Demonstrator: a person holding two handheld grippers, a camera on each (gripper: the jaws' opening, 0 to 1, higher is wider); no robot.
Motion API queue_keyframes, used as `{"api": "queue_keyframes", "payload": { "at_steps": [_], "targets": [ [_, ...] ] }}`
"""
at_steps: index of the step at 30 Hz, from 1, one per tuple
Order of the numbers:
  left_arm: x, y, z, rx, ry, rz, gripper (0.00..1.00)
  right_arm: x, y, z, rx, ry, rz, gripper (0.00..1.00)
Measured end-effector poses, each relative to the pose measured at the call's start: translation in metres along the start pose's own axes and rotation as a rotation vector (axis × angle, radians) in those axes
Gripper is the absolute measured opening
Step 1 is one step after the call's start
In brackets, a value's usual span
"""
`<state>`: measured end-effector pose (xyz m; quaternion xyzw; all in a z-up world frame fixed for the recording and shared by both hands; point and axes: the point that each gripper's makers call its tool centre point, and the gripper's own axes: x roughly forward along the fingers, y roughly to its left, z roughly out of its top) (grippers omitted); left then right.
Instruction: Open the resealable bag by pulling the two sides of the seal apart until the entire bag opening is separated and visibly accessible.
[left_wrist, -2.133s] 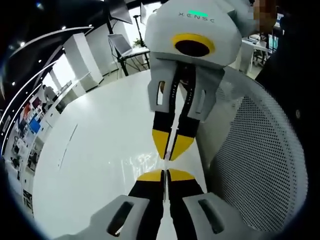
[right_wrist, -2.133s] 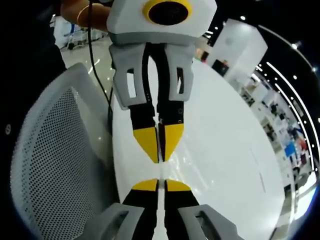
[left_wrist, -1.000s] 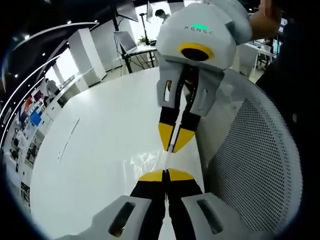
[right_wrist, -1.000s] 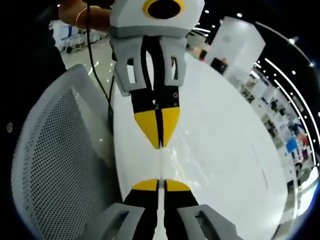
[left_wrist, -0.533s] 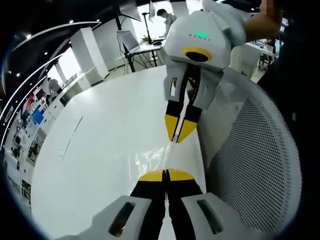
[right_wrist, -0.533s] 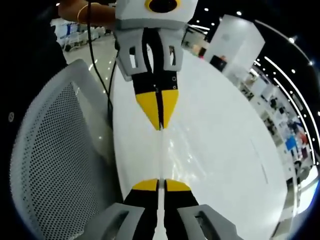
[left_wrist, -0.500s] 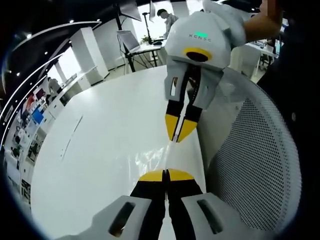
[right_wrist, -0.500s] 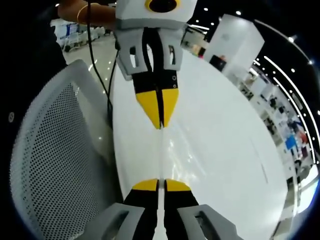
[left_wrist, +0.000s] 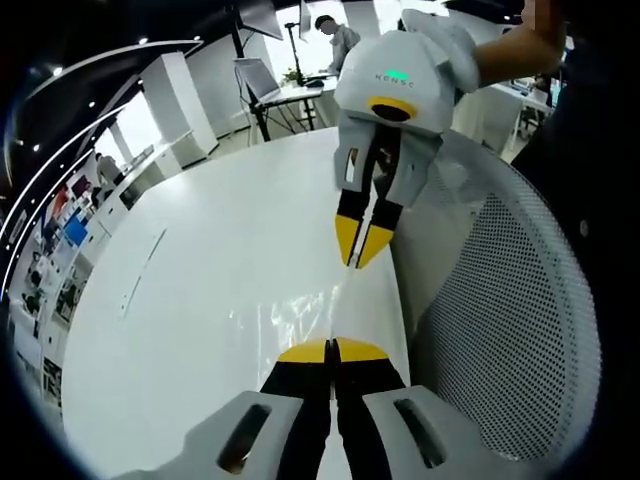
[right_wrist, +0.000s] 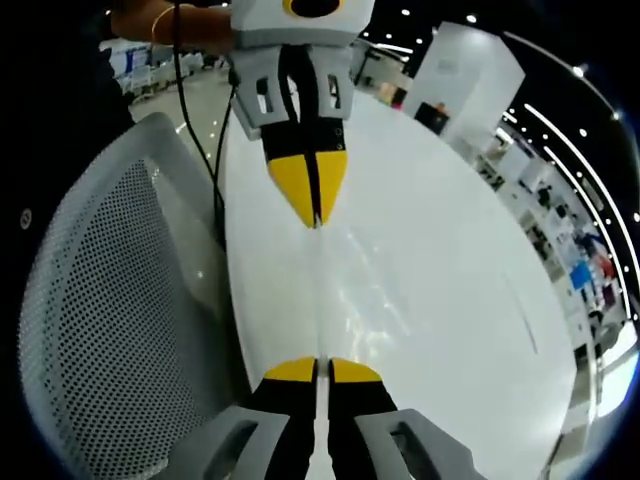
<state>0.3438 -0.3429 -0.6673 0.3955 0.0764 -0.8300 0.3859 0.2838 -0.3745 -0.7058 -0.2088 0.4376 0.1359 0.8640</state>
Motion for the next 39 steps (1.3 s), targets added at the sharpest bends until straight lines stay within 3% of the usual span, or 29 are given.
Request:
{"api": "queue_keyframes", "payload": {
  "at_steps": [30, 39],
  "targets": [
    [-0.001, -0.002, -0.006, 0.000, 0.010, 0.006, 0.00, -0.001, 0.006, -0.027, 0.029, 0.051, -0.003, 0.00],
    [-0.001, -0.003, -0.004, 0.010, 0.013, 0.006, 0.00, -0.002, 0.001, -0.025, 0.049, 0.044, -0.029, 0.00]
  ]
}}
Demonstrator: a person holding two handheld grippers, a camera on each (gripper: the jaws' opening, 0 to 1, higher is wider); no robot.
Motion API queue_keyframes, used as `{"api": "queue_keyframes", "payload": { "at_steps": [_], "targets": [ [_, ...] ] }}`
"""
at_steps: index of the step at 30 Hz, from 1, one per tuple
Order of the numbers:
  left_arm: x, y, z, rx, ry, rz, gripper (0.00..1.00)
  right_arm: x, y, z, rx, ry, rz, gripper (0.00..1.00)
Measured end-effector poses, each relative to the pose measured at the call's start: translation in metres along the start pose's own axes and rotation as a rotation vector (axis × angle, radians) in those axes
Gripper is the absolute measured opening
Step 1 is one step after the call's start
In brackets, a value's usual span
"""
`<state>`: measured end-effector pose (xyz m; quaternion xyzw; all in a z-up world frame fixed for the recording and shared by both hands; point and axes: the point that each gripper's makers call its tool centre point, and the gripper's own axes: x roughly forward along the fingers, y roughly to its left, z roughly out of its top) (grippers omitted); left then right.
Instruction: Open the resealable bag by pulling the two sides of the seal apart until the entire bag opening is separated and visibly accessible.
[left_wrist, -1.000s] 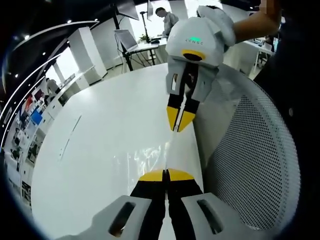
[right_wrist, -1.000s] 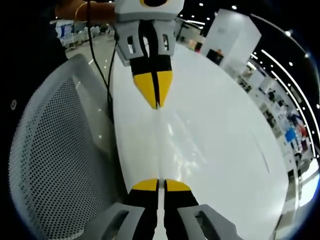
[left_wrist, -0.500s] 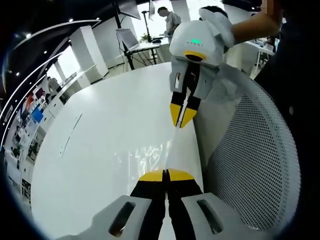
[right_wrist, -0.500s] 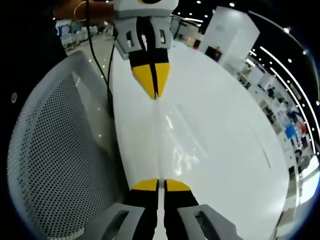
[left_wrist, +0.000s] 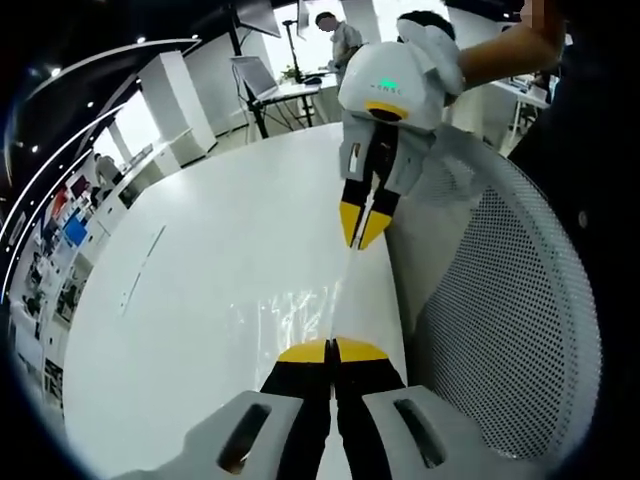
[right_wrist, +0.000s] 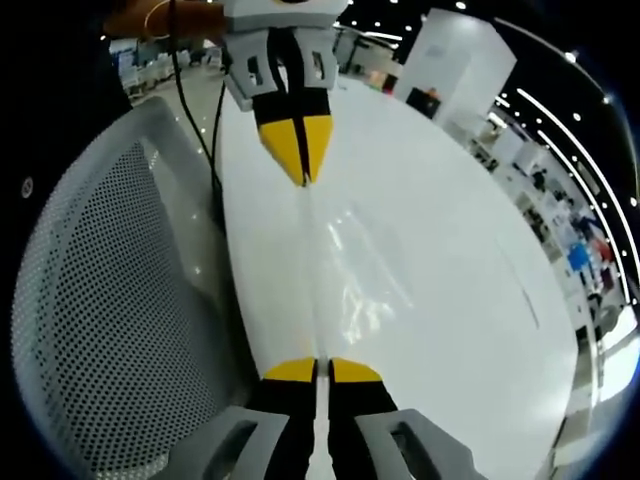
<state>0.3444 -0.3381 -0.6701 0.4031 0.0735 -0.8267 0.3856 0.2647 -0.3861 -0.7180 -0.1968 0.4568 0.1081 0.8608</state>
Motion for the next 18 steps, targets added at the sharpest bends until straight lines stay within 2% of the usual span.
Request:
{"api": "queue_keyframes", "payload": {
  "at_steps": [5, 7, 11, 14, 18],
  "targets": [
    [-0.001, 0.003, 0.002, 0.000, -0.002, 0.007, 0.00, -0.004, -0.005, 0.002, 0.023, -0.023, -0.022, 0.00],
    [-0.001, 0.005, 0.003, -0.001, -0.006, 0.014, 0.00, -0.008, -0.009, 0.004, 0.070, -0.054, -0.036, 0.00],
    [0.000, 0.007, 0.004, 0.020, 0.000, 0.026, 0.00, -0.009, -0.009, 0.004, 0.083, -0.063, -0.031, 0.01],
    [0.003, 0.004, 0.004, 0.040, 0.008, 0.017, 0.00, -0.012, -0.009, 0.014, 0.129, -0.117, -0.034, 0.02],
    [0.004, 0.001, 0.005, 0.048, 0.006, 0.006, 0.00, -0.013, -0.011, 0.021, 0.134, -0.128, -0.039, 0.05]
  ]
}}
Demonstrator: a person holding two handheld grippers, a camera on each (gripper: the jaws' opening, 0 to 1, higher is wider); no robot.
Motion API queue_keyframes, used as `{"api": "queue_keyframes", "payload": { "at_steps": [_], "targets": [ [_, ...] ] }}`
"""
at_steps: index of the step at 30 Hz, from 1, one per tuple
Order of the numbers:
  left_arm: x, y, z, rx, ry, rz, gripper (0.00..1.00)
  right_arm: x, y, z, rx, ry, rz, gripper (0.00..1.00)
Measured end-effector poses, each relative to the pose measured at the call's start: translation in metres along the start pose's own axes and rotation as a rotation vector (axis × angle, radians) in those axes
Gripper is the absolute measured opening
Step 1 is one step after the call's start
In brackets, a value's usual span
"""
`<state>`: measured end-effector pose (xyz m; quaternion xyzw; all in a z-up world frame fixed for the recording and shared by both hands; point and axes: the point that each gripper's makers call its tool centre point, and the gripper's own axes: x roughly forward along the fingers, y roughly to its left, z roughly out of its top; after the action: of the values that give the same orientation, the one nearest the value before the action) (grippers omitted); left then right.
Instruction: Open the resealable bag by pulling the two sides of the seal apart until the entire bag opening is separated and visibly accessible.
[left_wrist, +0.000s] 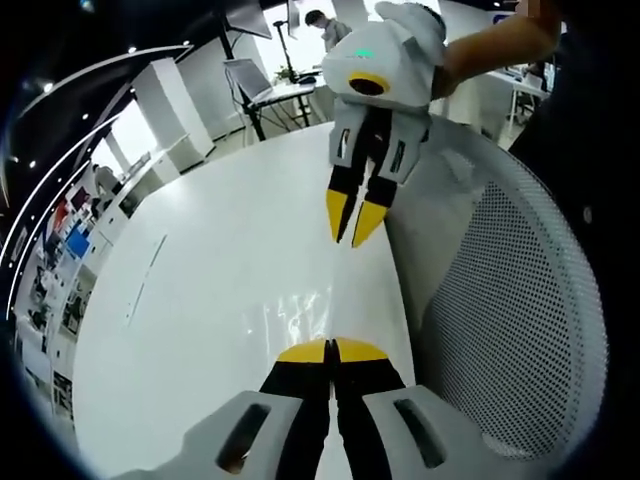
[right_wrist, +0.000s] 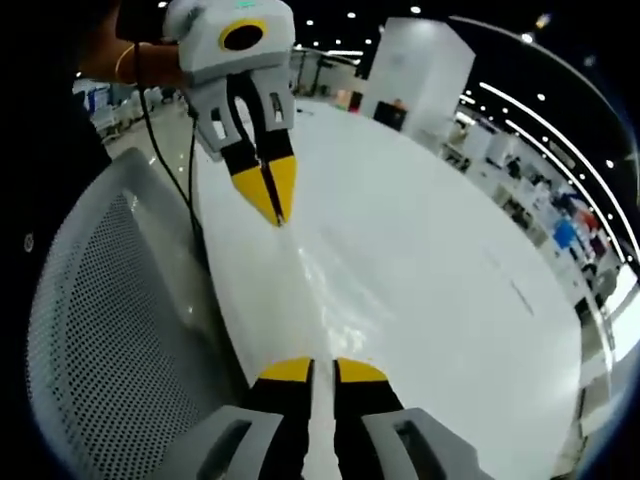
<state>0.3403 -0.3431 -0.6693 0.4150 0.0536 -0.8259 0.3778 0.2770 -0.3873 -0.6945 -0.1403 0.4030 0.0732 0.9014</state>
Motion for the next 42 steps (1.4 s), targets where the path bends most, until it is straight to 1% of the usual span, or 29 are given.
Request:
{"api": "queue_keyframes", "payload": {
  "at_steps": [5, 9, 12, 16, 21, 23, 25, 31, 32, 33, 37, 42],
  "targets": [
    [0.000, -0.001, -0.001, 0.010, 0.005, -0.001, 0.00, 0.001, 0.002, 0.009, -0.009, -0.021, 0.003, 0.05],
    [-0.001, 0.000, -0.002, -0.012, 0.002, 0.001, 0.00, 0.001, 0.007, 0.018, -0.017, -0.045, 0.020, 0.05],
    [-0.001, 0.001, -0.002, -0.021, -0.001, 0.004, 0.00, 0.003, 0.011, 0.020, -0.023, -0.046, 0.031, 0.05],
    [-0.002, 0.000, -0.002, -0.012, -0.003, 0.005, 0.00, 0.006, 0.013, 0.020, -0.036, -0.040, 0.038, 0.05],
    [-0.002, -0.004, -0.001, 0.008, -0.001, -0.009, 0.00, 0.009, 0.015, 0.021, -0.051, -0.034, 0.051, 0.05],
    [-0.002, -0.003, 0.002, 0.015, -0.017, 0.003, 0.00, 0.011, 0.017, 0.020, -0.054, -0.026, 0.055, 0.05],
    [-0.003, -0.003, 0.002, 0.003, -0.018, -0.006, 0.00, 0.013, 0.019, 0.018, -0.059, -0.015, 0.058, 0.04],
    [-0.005, 0.001, 0.001, -0.004, -0.023, 0.006, 0.00, 0.015, 0.021, 0.013, -0.070, 0.019, 0.062, 0.00],
    [-0.005, 0.002, 0.002, -0.005, -0.029, 0.014, 0.00, 0.016, 0.021, 0.013, -0.071, 0.015, 0.063, 0.00],
    [-0.005, 0.002, 0.001, -0.008, -0.026, 0.009, 0.00, 0.016, 0.021, 0.013, -0.073, 0.016, 0.062, 0.00],
    [-0.004, 0.001, 0.000, -0.011, -0.021, 0.005, 0.00, 0.016, 0.020, 0.013, -0.110, 0.029, 0.057, 0.00],
    [-0.003, 0.004, -0.001, 0.013, -0.018, 0.036, 0.00, 0.015, 0.018, 0.013, -0.139, 0.034, 0.053, 0.00]
  ]
}}
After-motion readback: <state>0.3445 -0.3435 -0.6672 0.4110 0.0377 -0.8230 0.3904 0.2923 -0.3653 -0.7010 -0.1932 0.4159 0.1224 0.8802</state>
